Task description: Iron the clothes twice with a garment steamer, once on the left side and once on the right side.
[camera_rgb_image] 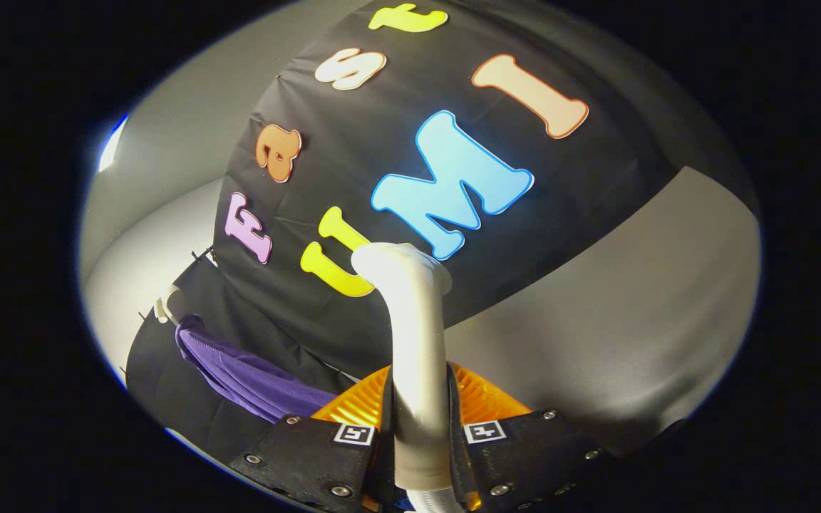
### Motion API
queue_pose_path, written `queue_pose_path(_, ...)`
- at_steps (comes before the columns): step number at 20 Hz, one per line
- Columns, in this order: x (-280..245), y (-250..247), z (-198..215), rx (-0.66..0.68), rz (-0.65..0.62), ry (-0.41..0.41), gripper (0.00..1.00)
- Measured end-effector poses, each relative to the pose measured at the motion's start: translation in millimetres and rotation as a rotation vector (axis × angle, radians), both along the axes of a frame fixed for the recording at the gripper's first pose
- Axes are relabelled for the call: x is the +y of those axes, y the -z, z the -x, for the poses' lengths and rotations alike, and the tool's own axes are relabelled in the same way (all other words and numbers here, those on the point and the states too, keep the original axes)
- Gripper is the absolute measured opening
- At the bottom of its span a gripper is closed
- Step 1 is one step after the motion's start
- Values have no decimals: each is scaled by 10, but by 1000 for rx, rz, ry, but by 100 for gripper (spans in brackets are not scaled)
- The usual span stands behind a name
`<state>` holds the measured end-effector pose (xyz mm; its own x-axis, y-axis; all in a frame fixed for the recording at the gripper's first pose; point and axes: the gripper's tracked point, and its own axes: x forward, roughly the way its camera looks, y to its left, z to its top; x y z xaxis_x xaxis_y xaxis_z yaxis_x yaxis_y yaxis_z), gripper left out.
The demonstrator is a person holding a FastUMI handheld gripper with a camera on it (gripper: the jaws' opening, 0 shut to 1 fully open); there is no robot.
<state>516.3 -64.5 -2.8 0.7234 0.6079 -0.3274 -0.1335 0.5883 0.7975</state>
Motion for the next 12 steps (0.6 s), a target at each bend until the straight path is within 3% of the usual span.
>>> queue_pose_path(7,31,-354,893,-141,82,142,31)
queue_pose_path(12,305,-556,1544,-260,184,193,31)
